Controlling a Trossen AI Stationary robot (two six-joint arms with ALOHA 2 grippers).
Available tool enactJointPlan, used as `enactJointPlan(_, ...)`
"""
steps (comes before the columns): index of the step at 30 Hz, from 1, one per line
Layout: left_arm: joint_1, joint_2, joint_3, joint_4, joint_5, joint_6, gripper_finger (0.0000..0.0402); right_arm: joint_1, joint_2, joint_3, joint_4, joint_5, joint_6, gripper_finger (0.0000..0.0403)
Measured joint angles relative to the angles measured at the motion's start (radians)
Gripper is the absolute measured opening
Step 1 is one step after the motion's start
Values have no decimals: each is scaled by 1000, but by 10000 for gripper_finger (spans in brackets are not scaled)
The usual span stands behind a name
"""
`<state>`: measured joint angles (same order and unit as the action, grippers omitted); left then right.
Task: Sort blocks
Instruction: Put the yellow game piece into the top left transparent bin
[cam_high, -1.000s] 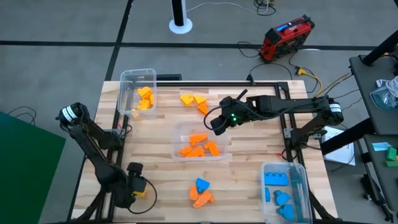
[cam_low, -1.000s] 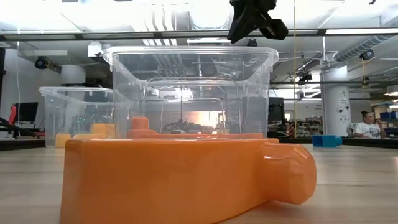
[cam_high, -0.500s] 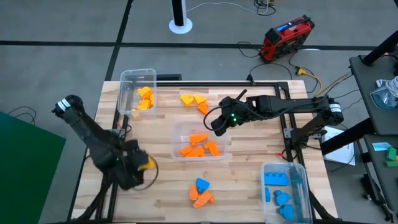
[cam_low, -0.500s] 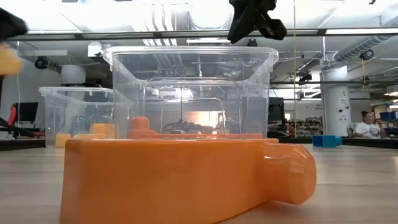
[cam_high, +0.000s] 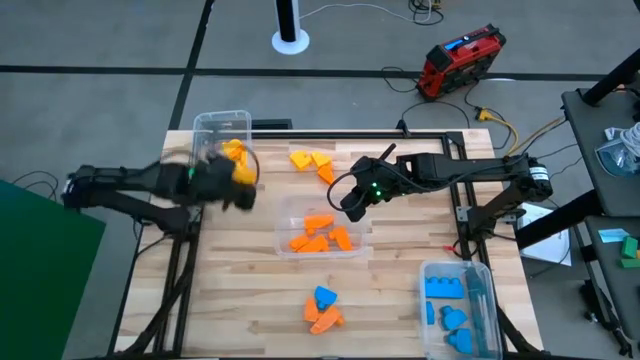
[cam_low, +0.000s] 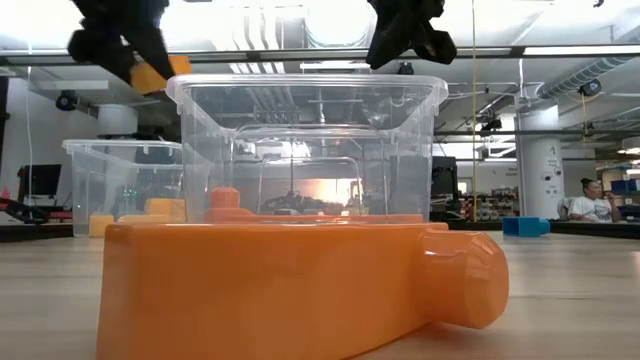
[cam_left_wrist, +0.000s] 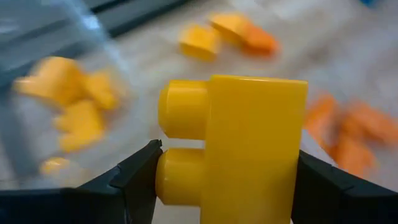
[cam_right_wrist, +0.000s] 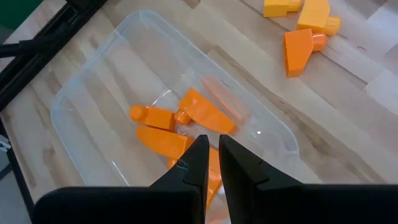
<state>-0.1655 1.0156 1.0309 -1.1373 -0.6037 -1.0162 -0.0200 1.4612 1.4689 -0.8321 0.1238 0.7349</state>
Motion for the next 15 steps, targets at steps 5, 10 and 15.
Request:
enactJointPlan(5, 359, -11, 35, 3, 31, 111, 256, 0, 0, 0, 1, 0, -14, 29)
enactJointPlan(10, 747, 21, 43, 32, 202, 314, 256, -1, -1, 0, 9, 0, 7, 29)
enactJointPlan(15, 1056, 100, 38, 52, 406, 458, 256, -10, -1, 3, 9, 0, 61, 29)
